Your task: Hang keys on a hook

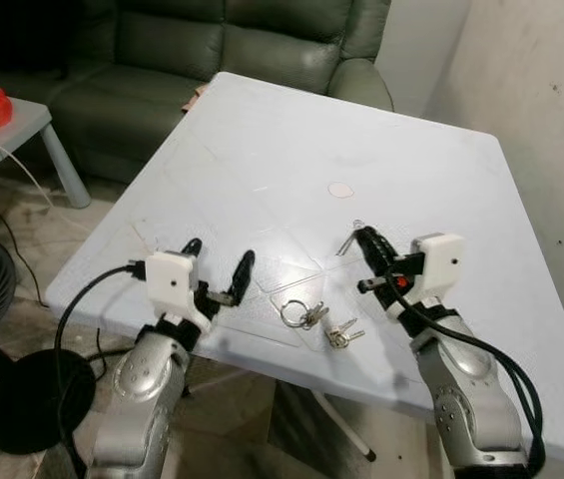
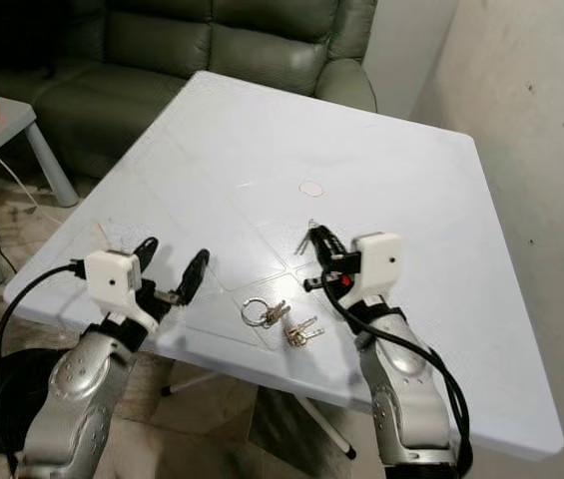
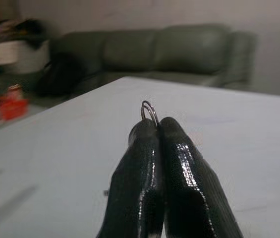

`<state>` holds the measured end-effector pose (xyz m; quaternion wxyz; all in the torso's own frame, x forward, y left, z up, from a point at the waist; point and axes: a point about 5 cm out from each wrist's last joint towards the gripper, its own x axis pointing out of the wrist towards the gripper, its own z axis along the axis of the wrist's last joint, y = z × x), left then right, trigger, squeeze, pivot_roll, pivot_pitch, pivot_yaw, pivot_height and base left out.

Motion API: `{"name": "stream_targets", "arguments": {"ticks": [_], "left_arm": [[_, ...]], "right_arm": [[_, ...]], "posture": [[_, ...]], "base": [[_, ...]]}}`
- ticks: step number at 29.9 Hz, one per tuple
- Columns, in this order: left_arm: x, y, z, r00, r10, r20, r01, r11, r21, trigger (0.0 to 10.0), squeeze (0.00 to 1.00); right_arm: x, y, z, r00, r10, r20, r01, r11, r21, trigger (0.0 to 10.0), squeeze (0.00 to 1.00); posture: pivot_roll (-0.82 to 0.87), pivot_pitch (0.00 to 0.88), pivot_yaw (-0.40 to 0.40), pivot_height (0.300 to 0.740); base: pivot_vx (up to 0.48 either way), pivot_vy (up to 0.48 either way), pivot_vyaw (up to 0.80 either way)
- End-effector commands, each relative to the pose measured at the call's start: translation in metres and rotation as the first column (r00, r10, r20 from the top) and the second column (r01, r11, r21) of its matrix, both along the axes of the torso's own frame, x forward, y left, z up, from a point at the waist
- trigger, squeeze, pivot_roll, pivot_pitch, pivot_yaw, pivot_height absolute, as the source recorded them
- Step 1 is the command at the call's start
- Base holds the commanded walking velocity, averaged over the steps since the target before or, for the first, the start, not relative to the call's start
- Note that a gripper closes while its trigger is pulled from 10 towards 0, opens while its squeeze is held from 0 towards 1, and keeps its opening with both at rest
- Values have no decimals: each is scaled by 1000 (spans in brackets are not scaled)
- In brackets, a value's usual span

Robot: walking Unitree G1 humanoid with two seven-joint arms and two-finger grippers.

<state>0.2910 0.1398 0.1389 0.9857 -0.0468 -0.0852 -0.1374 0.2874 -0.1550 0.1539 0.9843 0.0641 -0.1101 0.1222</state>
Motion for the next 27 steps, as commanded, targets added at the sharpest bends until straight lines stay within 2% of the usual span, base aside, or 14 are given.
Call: {"name": "stream_targets", "arguments": {"ticks": [1,3,7,9,11,18,23,27], "left_arm": [[2,0,-2,1000,11,-2,-11,1000,7,10000,0],[10,6,0,999,48,4,-48,999,21,10000,0],[18,12,1,997,76,-10,-76,997,-3,10000,0],[24,15,1,994,107,-21,-107,994,18,10000,0],[28,17,3,994,101,-29,-102,995,-21,10000,0],[34,24,-3,992,110,-65,-112,993,-25,10000,0],[37,29,-7,987,134,-90,-138,990,-36,10000,0],[42,30,-9,985,135,-106,-140,989,-46,10000,0]], "right_arm": [[-2,-8,-2,999,-51,3,51,999,-16,10000,0],[-5,-13,-5,996,-88,10,89,995,-39,10000,0],[-7,-19,-9,989,-147,2,147,988,-38,10000,0],[-9,-21,-12,985,-170,13,171,983,-74,10000,0],[-12,-25,-15,978,-207,10,207,970,-126,10000,0],[-14,-36,-22,957,-288,-30,284,954,-97,10000,0],[-12,-33,-22,955,-296,-25,293,953,-83,10000,0],[-11,-28,-22,957,-289,-24,287,955,-77,10000,0]], "posture": [[50,0,-82,740],[45,0,-74,740],[41,0,-65,740],[39,0,-58,740],[35,0,-54,740],[12,0,-37,740],[6,0,-30,740],[2,0,-27,740]], "base": [[0,0,0],[0,0,0],[0,0,0],[0,0,0],[0,0,0],[0,0,0],[0,0,0],[0,350,0]]}}
